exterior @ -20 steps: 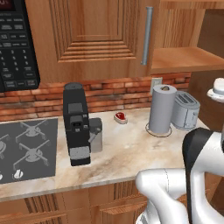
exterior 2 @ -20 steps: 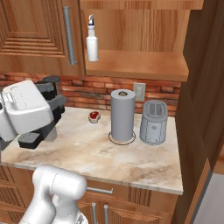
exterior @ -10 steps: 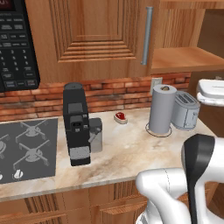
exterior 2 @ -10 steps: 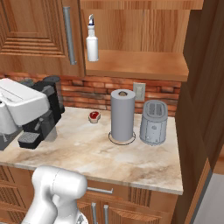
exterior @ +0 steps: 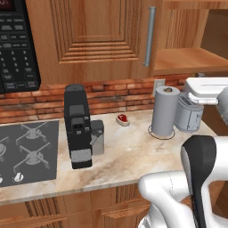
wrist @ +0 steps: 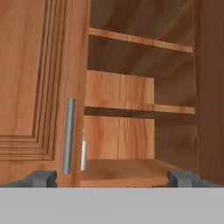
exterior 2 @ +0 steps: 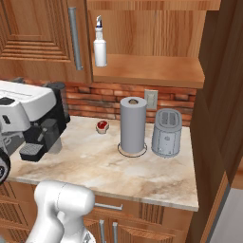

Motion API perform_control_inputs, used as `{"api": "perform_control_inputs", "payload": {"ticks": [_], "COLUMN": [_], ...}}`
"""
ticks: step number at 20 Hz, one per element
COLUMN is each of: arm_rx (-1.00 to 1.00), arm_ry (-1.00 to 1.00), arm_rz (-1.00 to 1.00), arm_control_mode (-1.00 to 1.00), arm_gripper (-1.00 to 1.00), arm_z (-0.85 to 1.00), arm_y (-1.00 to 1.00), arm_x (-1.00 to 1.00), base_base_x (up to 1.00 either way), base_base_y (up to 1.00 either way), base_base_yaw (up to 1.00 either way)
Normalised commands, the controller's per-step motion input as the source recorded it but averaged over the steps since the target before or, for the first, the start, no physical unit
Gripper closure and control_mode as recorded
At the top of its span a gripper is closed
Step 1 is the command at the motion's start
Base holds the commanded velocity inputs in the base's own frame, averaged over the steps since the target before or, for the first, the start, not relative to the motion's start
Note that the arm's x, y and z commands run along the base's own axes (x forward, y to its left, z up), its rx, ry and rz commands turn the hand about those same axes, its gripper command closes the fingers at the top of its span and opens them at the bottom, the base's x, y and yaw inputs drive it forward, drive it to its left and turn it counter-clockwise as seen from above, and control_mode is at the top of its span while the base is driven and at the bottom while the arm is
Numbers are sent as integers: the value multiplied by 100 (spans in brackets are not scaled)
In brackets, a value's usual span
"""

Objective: Pick the dish brush and spray from the cabinet and place them on the counter.

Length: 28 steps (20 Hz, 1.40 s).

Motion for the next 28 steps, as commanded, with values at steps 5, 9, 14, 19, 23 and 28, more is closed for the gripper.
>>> {"api": "perform_control_inputs", "payload": {"ticks": [5, 9, 14, 19, 23, 28], "arm_rx": [0, 0, 0, 0, 0, 0], "arm_ry": [-6, -3, 0, 2, 3, 1], "arm_rz": [18, 16, 14, 4, 1, 0], "arm_control_mode": [-100, -100, -100, -100, -100, -100], "arm_gripper": [-100, -100, -100, -100, -100, -100], "arm_z": [0, 0, 0, 0, 0, 0], "arm_y": [26, 28, 26, 9, 5, 5], "arm_x": [36, 27, 30, 36, 36, 38], "base_base_x": [0, 0, 0, 0, 0, 0], "base_base_y": [0, 0, 0, 0, 0, 0], "base_base_yaw": [0, 0, 0, 0, 0, 0]}}
